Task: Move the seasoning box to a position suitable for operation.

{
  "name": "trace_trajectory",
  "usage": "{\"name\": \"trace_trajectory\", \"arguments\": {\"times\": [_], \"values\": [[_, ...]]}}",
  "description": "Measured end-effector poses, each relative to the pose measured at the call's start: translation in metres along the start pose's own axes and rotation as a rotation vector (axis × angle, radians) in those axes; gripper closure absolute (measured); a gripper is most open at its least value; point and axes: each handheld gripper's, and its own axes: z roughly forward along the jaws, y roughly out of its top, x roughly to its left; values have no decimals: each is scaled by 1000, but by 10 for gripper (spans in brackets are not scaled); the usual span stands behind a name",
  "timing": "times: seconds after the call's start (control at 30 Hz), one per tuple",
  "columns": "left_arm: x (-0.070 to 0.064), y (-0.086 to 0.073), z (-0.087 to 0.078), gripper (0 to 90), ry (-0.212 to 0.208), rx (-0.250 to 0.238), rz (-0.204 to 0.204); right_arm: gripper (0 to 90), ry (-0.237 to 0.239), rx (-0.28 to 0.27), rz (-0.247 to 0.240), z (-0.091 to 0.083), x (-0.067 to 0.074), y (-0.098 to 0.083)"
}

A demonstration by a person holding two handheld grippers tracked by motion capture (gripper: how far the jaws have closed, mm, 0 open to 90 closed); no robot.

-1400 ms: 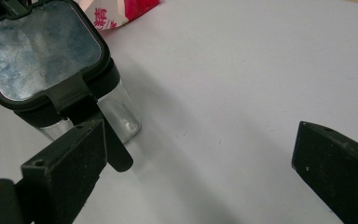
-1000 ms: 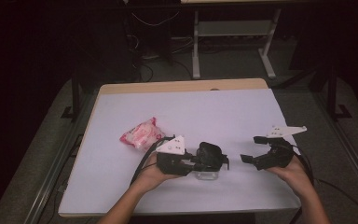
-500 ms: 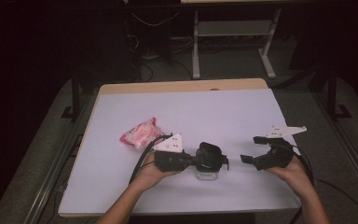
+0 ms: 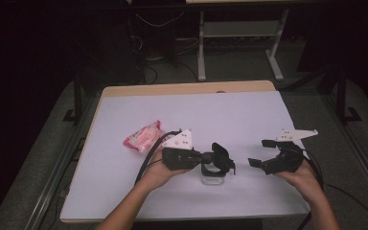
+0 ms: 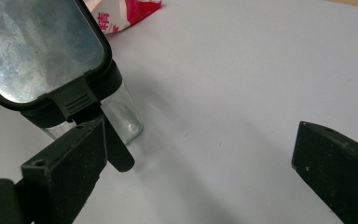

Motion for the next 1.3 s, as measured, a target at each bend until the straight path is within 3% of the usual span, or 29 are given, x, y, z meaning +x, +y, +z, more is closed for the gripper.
{"name": "trace_trajectory", "arguments": {"times": [0.57,1.3], "values": [[-4,32,10,899,-15,-19,58,27,5,-14,0,-3,2,3],[-7,36,47,898,-62,7,63,27,9,-12,-7,-2,3,3]]}}
